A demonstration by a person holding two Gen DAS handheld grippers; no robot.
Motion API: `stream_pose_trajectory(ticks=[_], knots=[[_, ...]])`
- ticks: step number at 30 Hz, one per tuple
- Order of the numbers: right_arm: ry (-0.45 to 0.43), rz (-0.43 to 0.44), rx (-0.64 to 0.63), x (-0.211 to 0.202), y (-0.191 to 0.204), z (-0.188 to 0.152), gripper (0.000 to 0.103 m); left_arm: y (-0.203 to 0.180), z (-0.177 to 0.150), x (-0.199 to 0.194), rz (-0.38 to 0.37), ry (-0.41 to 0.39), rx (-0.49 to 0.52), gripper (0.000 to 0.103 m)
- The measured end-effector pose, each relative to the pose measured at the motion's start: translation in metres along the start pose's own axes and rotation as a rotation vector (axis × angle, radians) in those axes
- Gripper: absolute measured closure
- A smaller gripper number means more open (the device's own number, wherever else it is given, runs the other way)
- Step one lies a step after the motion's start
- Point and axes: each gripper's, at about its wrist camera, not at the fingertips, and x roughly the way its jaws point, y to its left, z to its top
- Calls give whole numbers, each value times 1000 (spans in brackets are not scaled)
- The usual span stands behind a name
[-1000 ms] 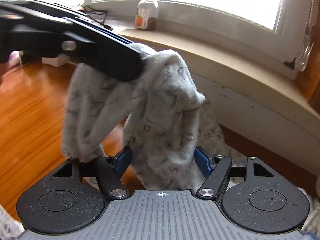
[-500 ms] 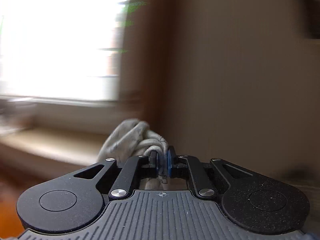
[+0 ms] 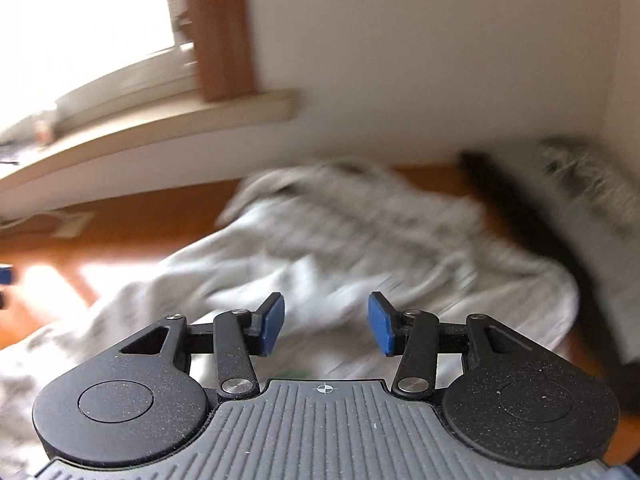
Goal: Fold clothes
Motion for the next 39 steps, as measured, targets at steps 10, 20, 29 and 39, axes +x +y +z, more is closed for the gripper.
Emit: stream_pose_trajectory(ticks=[10, 20, 29, 39], knots=[[57, 100, -62, 9, 48, -23, 55, -42, -14, 13, -35, 33, 41, 87], [67, 79, -51, 24, 44, -25, 70, -111, -33, 42, -129, 111, 139, 71], [47, 66, -55, 25, 42, -25, 75, -126, -41, 53, -119, 142, 183, 57], [-78, 79, -25, 18, 42, -5, 99, -89, -28, 13, -72, 52, 159, 99]])
